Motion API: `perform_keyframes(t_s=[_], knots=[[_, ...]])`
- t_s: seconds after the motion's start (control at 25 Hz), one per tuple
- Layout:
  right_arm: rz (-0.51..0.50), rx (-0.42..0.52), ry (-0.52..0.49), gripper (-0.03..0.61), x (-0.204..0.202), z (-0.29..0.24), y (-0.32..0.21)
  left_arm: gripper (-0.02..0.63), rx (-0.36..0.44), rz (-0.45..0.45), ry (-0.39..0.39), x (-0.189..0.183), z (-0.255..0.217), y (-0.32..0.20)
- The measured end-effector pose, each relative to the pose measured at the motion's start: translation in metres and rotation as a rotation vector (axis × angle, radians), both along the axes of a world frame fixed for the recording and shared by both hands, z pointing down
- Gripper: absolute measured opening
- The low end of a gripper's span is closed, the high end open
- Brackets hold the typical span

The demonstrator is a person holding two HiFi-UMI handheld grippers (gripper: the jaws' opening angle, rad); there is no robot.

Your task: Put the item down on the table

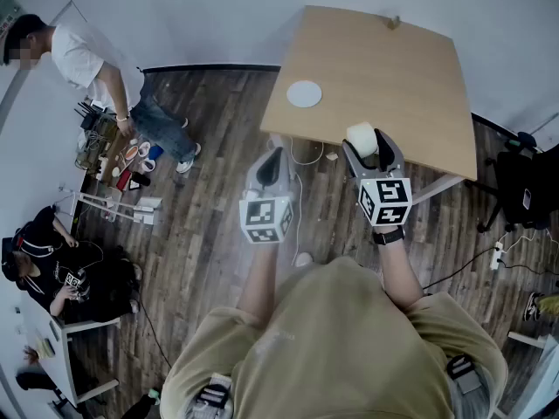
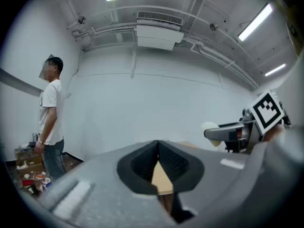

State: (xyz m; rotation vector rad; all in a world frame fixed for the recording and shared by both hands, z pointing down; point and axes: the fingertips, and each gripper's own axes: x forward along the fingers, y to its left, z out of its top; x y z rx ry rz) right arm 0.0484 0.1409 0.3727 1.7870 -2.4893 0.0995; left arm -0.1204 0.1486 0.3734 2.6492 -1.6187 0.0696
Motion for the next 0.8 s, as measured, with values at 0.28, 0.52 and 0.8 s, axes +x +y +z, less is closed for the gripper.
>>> perform_keyframes(t_s=[0.28,0.52,0.8], knots=[[0.016,0.022,0.009,0.321,-0.037,-0.007,-0.010,0.002,0.022,0.004,0.011,-0.037,-0.006,-0.007],[0.040,-0.009,0.002,0.321,-0.070,0.003,-0.015,0.002,-0.003,0.028,0.026,-0.065,0.004,-0.017],[0.001,-0.015,0.051,0.319,-0.086,0.017,-0.028,0.002,-0.083,0.065,0.074,-0.063,0.037,-0.036]])
